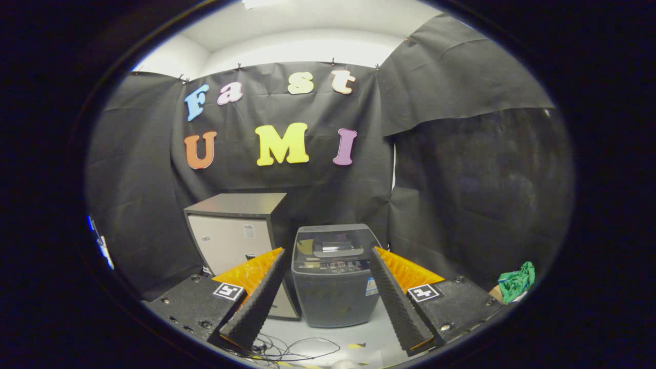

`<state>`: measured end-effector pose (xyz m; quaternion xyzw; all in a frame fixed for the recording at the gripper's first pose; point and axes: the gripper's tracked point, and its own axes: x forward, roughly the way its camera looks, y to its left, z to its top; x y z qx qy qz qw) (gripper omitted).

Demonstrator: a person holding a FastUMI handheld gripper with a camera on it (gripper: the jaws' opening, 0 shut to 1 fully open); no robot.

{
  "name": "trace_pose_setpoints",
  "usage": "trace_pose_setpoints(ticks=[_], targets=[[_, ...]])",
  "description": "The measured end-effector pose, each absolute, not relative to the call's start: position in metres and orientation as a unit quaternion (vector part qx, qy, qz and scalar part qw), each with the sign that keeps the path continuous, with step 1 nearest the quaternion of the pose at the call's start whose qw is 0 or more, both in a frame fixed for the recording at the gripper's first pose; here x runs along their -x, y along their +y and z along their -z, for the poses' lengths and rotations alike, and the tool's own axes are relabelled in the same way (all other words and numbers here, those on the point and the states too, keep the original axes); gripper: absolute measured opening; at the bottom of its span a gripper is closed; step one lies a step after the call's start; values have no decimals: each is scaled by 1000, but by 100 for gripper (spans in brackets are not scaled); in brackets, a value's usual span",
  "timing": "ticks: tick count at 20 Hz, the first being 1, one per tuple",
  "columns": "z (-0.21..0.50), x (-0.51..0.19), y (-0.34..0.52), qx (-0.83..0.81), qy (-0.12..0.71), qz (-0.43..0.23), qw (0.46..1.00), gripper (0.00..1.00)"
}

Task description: Put the clothes into the washing machine and then close the washing machine lid.

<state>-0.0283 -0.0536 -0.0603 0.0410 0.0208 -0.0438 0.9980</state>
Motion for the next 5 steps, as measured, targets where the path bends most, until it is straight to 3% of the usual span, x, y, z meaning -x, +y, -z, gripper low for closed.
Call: trace_pose_setpoints(ticks=[5], targets=[[58, 32, -57, -45, 19, 46, 998, 100]])
